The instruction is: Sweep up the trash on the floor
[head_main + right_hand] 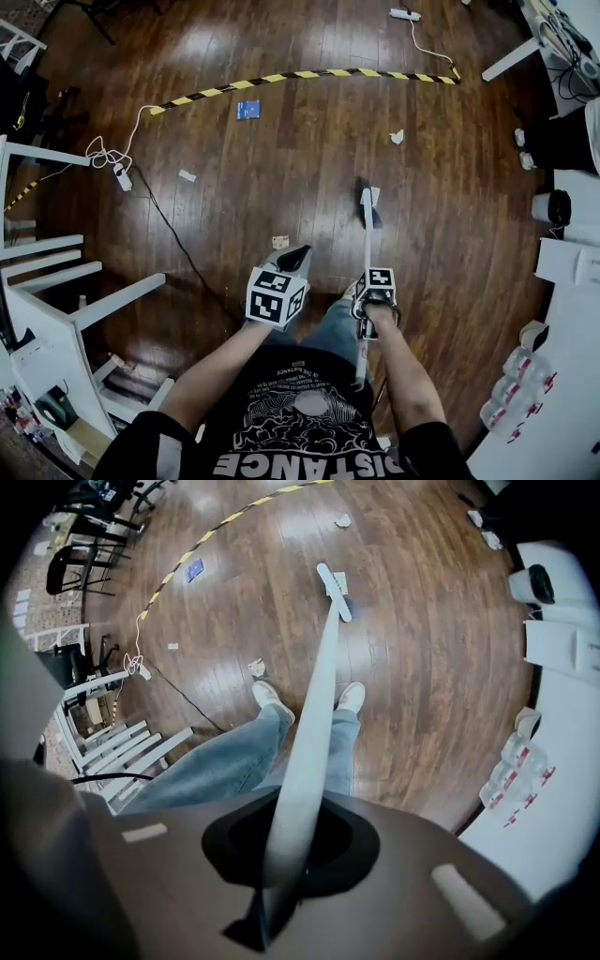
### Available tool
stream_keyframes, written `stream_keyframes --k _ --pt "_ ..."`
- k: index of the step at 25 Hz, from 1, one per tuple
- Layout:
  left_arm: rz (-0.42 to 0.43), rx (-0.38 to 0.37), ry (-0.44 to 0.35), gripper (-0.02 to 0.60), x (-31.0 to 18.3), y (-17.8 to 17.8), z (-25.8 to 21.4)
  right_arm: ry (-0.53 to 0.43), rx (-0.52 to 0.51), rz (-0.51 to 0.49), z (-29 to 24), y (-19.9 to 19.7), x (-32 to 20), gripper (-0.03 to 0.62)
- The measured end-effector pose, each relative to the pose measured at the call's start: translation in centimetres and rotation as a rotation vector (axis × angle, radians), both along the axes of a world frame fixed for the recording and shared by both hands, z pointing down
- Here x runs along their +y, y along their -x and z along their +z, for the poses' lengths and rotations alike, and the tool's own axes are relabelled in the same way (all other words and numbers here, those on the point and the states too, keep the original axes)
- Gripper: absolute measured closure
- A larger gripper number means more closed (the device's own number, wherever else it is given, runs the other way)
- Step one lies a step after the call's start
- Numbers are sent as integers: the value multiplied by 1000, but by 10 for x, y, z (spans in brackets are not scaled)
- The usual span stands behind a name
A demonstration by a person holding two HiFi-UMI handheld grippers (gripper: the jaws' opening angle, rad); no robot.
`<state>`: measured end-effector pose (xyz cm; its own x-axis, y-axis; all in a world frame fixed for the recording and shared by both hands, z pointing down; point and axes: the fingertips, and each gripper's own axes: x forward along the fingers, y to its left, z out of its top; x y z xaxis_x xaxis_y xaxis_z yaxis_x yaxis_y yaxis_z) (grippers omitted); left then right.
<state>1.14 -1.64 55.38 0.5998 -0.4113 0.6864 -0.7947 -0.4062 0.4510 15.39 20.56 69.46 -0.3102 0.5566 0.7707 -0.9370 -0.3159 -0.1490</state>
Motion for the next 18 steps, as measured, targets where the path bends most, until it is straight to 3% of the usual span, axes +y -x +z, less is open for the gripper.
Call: stream_keyframes --k 5,9,18 --pt "-43 18 5 577 -1 22 0 -20 -12 -50 -4 27 -10 577" --pt "-61 28 7 577 -1 32 0 -48 -21 -27 -8 45 -19 592" --pt "-63 74 -9 577 -14 33 -11 -162 -33 47 -29 29 -21 594"
